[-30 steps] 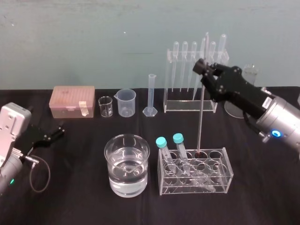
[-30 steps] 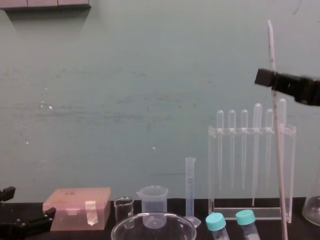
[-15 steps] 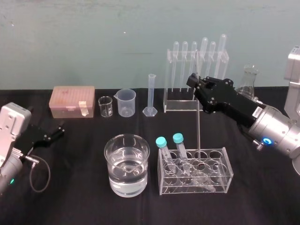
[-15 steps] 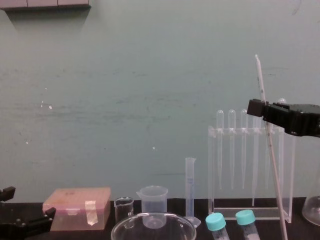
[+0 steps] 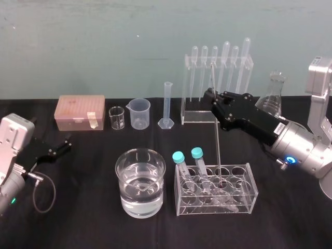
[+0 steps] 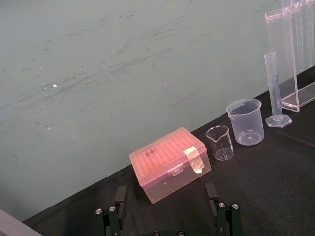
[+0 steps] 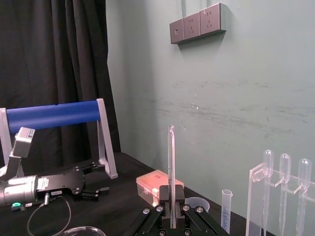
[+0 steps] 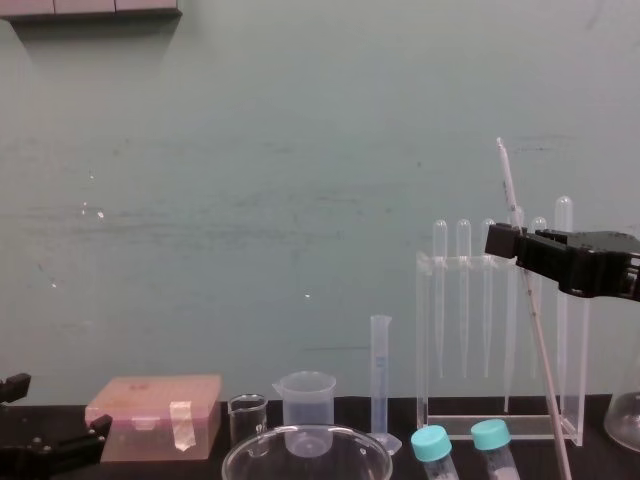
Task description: Hold the thermometer with one hand and immerse one end into the beaker, then reinsert it into the test tube rack.
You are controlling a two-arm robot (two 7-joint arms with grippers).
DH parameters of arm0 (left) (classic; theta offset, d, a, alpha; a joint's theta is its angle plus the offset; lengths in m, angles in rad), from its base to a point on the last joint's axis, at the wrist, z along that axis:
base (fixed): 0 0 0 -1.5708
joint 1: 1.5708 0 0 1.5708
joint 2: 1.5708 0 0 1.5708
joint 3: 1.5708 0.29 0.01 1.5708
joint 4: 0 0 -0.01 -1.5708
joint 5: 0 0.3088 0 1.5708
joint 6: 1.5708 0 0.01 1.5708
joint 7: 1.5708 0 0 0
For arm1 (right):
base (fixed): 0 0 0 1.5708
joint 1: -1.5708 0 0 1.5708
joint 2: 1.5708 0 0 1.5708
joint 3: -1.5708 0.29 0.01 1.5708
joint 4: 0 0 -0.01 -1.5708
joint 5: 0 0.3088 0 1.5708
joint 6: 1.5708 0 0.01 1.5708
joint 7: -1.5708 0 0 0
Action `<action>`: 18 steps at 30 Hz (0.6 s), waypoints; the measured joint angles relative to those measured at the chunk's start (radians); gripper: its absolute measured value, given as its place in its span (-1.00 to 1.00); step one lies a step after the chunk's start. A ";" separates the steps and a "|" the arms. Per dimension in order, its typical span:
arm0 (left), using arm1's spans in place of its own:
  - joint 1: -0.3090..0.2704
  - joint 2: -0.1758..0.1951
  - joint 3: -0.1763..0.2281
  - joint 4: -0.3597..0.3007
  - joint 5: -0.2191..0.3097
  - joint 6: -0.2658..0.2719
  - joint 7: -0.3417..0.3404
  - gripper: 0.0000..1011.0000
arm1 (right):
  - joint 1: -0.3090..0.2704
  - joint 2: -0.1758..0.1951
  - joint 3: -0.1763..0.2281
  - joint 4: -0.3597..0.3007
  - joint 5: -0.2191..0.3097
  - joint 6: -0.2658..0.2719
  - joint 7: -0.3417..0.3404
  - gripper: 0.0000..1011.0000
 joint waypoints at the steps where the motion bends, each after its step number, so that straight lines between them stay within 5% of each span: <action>1: 0.000 0.000 0.000 0.000 0.000 0.000 0.000 0.99 | 0.000 0.000 0.000 0.000 0.000 0.000 0.000 -0.89; 10: 0.000 0.000 0.000 0.000 0.000 0.000 0.000 0.99 | 0.000 0.000 0.000 0.000 0.001 0.000 0.001 -0.89; 18: 0.000 0.000 0.000 0.000 0.000 0.000 0.000 0.99 | 0.000 0.001 0.001 -0.001 0.002 0.000 0.001 -0.52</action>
